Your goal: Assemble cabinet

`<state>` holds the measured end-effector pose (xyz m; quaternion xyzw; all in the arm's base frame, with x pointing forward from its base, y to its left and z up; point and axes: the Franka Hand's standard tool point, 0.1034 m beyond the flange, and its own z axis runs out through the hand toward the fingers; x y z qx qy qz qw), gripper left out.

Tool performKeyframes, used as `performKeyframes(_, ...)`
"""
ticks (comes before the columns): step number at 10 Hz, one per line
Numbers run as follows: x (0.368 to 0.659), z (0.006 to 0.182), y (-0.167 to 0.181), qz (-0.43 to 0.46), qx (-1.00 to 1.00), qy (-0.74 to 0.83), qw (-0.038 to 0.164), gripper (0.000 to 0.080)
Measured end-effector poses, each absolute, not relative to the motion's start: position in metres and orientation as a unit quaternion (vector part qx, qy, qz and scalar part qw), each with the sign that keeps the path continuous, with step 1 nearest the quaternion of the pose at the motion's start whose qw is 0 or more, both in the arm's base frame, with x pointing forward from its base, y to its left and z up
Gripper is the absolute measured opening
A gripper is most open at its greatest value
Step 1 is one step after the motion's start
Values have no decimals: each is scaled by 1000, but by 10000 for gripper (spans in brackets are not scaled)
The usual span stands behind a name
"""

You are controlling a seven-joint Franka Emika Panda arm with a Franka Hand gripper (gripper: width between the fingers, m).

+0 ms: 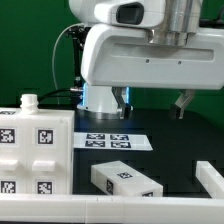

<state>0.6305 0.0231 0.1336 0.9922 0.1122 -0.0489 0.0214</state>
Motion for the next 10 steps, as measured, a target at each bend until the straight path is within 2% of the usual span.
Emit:
performKeyframes(2, 630, 133, 23, -49, 992, 112, 21, 648)
performKeyframes(4, 626, 130, 10, -35, 982, 187, 0, 648)
performKeyframes(6, 626, 115, 10, -26, 968, 250, -2, 648)
performKeyframes(8, 625, 90, 5, -27, 962, 272, 1, 648)
performKeyframes(10, 627, 95, 5, -23, 963, 268, 3, 648)
